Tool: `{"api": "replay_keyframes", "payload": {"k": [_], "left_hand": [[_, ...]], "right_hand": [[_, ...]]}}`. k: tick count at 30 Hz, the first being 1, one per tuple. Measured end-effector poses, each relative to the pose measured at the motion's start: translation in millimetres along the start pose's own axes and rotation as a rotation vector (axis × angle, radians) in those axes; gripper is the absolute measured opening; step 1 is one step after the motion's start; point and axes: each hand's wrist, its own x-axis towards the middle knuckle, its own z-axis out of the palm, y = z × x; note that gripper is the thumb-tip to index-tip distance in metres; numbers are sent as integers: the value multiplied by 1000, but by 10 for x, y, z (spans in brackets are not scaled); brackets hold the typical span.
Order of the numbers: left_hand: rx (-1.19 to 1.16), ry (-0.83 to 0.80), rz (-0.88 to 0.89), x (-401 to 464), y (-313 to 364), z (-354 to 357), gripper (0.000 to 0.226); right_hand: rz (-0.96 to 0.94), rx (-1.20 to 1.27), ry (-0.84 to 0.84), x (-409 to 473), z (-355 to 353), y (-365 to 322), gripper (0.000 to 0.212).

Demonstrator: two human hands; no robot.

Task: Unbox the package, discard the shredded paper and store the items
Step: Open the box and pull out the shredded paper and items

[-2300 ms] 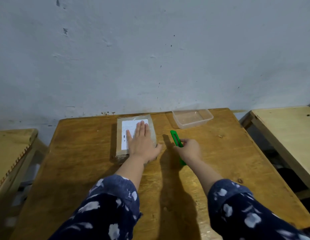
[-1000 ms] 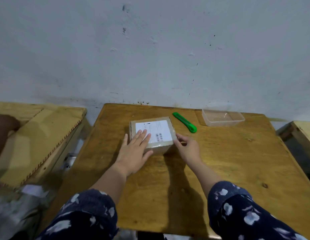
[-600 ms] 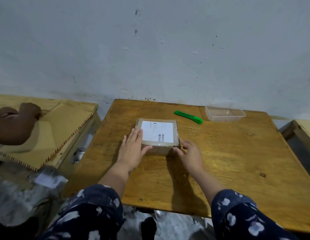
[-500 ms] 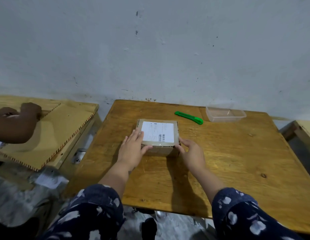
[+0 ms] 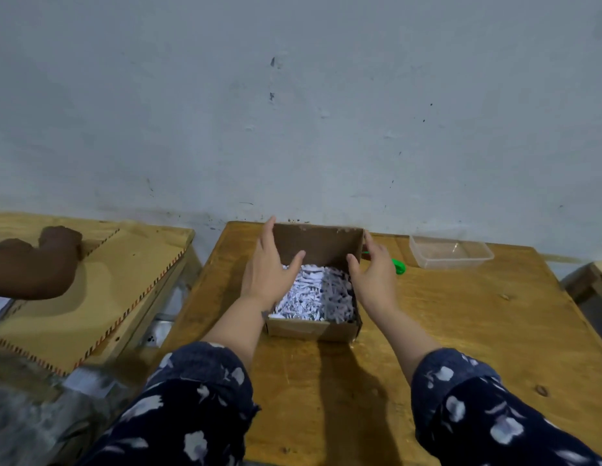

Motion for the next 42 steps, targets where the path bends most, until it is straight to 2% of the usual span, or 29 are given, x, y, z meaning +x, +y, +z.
{"api": "replay_keyframes", "payload": {"k": [4, 7, 10, 15, 19, 22, 26, 28, 31, 35, 37, 39, 42], "left_hand": [[115, -32, 55, 314, -67, 78, 79], [168, -48, 99, 596, -152, 167, 69], [204, -65, 107, 863, -240, 266, 58], [519, -75, 189, 1091, -295, 276, 50], [575, -69, 320, 1129, -203, 219, 40], [461, -122, 394, 1113, -47, 160, 33], [354, -215, 415, 959, 92, 90, 31], [289, -314, 349, 830, 126, 77, 32], [285, -535, 223, 622, 82, 111, 45], [403, -715, 154, 352, -93, 160, 68], [519, -749, 163, 272, -169, 159, 79], [602, -761, 165, 228, -221, 153, 88], [672, -819, 167, 226, -244, 204, 103]], "right_hand": [[-32, 3, 48, 360, 72, -41, 56], [-75, -64, 42, 597, 144, 4, 53], [-40, -107, 30, 829, 227, 63, 56], [-1, -199, -32, 1054, 264, 126, 57], [-176, -455, 17, 1077, 194, 22, 55], [-308, -513, 3, 1040, 109, -109, 43], [-585, -681, -10, 838, 85, -200, 27], [-600, -617, -128, 689, 78, -246, 26], [-418, -528, -465, 490, 129, -218, 32], [-177, -627, -762, 262, 209, -43, 64], [-158, -701, -792, 215, 209, 28, 76], [-158, -764, -794, 231, 200, 59, 76], [-72, -756, -849, 292, 193, 39, 91]]}}
